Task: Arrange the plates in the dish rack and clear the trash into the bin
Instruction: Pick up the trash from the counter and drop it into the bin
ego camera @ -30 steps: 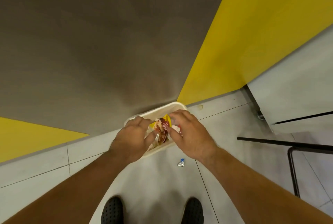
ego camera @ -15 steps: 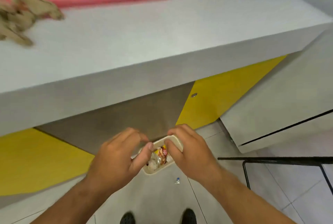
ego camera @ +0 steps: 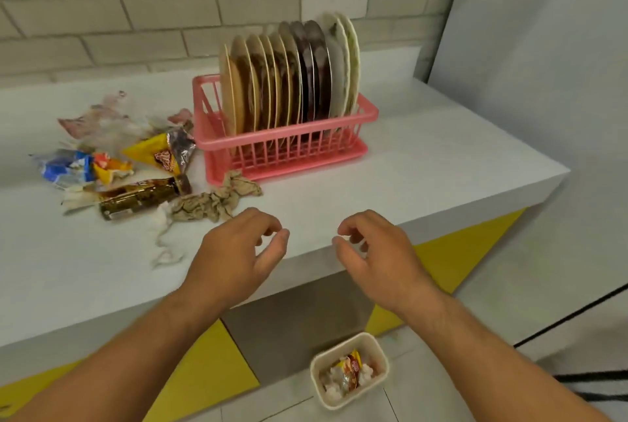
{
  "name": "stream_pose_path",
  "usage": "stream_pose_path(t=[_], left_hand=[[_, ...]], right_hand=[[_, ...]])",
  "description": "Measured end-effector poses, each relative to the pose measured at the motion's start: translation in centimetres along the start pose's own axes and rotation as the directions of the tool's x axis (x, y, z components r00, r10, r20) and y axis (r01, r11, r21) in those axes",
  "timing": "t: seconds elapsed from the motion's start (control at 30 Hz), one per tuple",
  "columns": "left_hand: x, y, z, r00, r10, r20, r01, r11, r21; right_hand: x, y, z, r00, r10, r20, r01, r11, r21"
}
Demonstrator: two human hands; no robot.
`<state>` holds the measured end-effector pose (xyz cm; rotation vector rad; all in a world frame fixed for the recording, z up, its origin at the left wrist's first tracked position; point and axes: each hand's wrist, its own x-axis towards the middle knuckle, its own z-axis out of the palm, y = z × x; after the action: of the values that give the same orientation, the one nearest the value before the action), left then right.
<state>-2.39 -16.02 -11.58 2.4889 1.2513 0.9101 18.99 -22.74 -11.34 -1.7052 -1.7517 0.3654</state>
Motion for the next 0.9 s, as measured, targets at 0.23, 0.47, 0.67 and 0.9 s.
stream_pose_path(t=[0.23,0.47,0.67,0.9], left_hand=[[0.3,-1.1,1.7,0.998,-0.058,0.037,0.057,0.998,0.029],[1.2,-4.3,-0.6,0.992,-0.129,0.001,0.128,0.988,0.088],[2.4,-8.6,-4.8,0.985,-0.156,-0.074,0.163,0.981,0.102],[2.6,-16.1,-9.3,0.988,-0.111,-0.103,0.122,0.986,0.116]], right_hand=[[3.1,0.6,2.1,0.989,0.026,0.148,-0.022,0.999,-0.029],[5.8,-0.7,4.3,0.972,0.0,0.234,0.011,0.999,-0.045],[9.2,-4.9,7.1,0.97,-0.065,0.233,0.09,0.991,-0.098],[13.9,-11.2,12.7,0.97,-0.139,0.199,0.184,0.955,-0.233]])
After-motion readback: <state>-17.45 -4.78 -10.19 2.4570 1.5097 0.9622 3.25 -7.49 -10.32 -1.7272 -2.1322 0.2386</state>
